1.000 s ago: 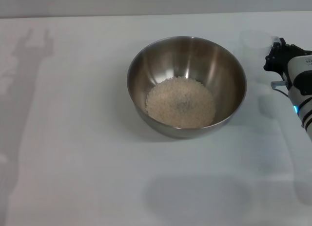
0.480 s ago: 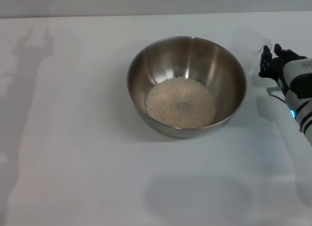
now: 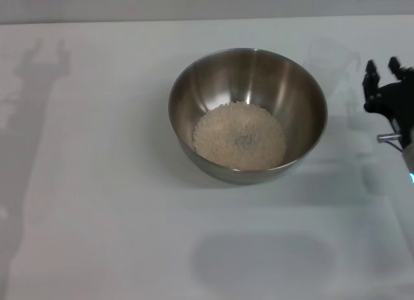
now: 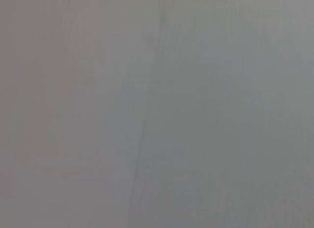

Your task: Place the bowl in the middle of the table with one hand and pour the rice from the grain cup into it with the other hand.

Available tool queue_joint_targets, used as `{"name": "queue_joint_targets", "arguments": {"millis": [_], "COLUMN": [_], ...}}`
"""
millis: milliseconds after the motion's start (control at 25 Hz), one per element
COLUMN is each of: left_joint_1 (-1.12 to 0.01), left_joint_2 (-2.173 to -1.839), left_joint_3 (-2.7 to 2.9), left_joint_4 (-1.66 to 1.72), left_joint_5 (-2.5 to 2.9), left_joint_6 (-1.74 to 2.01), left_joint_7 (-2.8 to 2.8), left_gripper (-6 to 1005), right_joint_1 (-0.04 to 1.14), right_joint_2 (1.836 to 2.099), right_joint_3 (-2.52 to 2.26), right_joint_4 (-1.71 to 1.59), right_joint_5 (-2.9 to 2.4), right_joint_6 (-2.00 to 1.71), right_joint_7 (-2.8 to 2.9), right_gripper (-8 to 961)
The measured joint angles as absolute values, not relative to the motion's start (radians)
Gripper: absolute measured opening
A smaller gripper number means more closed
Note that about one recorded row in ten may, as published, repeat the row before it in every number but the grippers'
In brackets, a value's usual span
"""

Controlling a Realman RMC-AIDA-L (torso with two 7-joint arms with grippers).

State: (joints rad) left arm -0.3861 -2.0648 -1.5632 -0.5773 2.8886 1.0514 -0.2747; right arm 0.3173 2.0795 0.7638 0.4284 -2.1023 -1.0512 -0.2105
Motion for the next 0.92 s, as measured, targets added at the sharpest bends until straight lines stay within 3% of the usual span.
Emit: {"name": "queue_joint_targets", "arguments": {"millis": [240,440,800,920], "left_joint_1": [-0.382,-0.394,-0.395,-0.388], "left_joint_2": [-2.065,-2.065,-2.06,-2.06], "left_joint_3": [-1.563,-1.566,-1.561,-1.554], "left_joint_4": [-0.568,-0.526,-0.518,-0.526], "left_joint_5": [2.889,2.889,2.889,2.888], "left_joint_6": [1.052,1.052,1.057,1.064], "left_joint_7": [-0.272,-0.263,-0.262,-0.234], "left_gripper": [456,458,460,461], "right_joint_1": [0.286,0.415,0.489,0.496], "right_joint_2": [2.07,2.046,2.028,2.026], "right_joint_3": [0.778,0.881,0.942,0.949], "right_joint_4": [0.389,0.197,0.115,0.11], "right_joint_5": [-2.204,-2.199,-2.196,-2.196], "right_joint_6": [-1.346,-1.487,-1.496,-1.495], "right_joint_7": [-0.084,0.1,0.111,0.111], "right_gripper": [352,446,703,703]}}
